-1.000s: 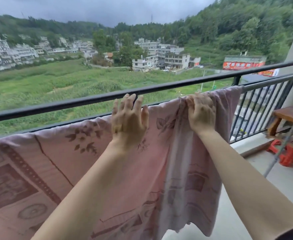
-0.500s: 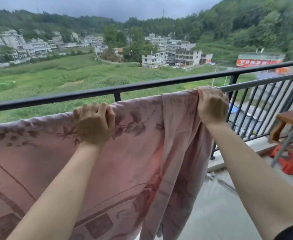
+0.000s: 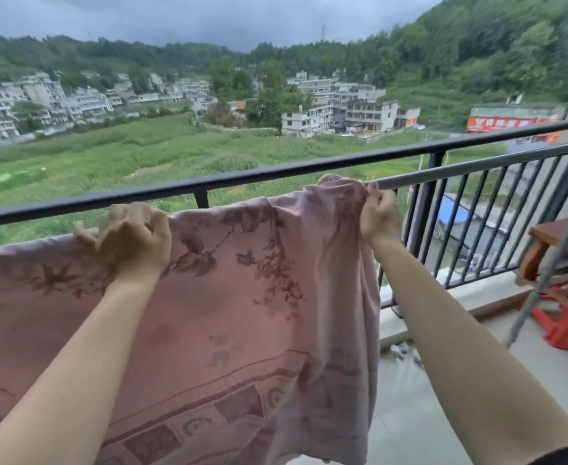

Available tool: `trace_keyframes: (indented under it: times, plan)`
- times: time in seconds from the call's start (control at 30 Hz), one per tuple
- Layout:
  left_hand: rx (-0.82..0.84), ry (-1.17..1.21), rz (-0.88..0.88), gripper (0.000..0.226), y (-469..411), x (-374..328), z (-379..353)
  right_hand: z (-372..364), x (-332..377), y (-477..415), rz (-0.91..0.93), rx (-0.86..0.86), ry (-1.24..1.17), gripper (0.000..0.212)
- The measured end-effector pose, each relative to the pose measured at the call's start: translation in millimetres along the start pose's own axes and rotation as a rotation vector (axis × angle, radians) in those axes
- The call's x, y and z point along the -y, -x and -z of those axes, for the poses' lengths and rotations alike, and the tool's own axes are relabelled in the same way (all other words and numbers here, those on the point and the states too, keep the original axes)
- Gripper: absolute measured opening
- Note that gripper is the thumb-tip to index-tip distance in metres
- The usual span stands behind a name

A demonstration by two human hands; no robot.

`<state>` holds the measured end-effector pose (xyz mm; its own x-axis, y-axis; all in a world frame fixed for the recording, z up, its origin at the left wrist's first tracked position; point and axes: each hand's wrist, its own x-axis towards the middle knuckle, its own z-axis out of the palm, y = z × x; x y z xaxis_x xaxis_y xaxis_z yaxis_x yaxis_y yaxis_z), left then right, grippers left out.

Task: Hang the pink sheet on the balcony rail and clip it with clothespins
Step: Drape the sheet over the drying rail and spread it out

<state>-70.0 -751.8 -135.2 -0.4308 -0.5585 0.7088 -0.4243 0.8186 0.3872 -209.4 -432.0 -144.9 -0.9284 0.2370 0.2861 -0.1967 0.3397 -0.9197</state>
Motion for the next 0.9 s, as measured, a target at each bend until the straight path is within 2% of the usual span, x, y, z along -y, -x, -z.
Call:
trace_keyframes:
  times: [0.03, 0.1, 0.17, 0.23, 0.33, 0.4, 0.47, 0.57, 0.63, 0.73, 0.83, 0.9]
  plan:
    - [0.034, 0.050, -0.040, 0.041, 2, -17, -1, -1, -3, 2, -0.079, 0.098, -0.084, 0.058]
    - [0.128, 0.135, -0.213, 0.042, 10, -59, -3, 4, -13, -1, -0.157, 0.322, -0.089, 0.069]
    - [0.268, 0.218, -0.371, 0.036, 12, -107, -7, 17, -18, -10, -0.142, 0.479, -0.017, 0.076]
    - [0.444, 0.370, -0.468, 0.031, 6, -152, -16, 31, -20, -25, -0.037, 0.518, -0.040, 0.069]
    - [0.767, 0.594, -0.531, 0.033, -9, -213, -36, 54, -12, -53, 0.187, 0.354, -0.078, 0.059]
    - [0.921, 0.603, -0.556, 0.034, -19, -249, -52, 69, -3, -75, 0.290, 0.177, -0.006, 0.053]
    - [1.079, 0.551, -0.596, 0.030, -29, -277, -67, 88, 0, -104, 0.281, -0.027, 0.027, 0.045]
    - [1.242, 0.542, -0.651, 0.018, -44, -310, -87, 124, -13, -152, 0.121, -0.230, -0.073, 0.046]
    - [1.221, 0.575, -0.658, 0.015, -50, -334, -105, 146, -31, -179, 0.000, -0.182, -0.186, 0.041]
    - [0.973, 0.594, -0.702, 0.014, -48, -379, -134, 173, -52, -192, -0.228, 0.144, -0.353, 0.045]
    - [0.738, 0.626, -0.754, 0.022, -31, -432, -153, 201, -76, -193, -0.255, 0.384, -0.232, 0.041]
    - [0.627, 0.677, -0.777, 0.024, -14, -468, -153, 221, -88, -192, -0.312, 0.362, -0.159, 0.050]
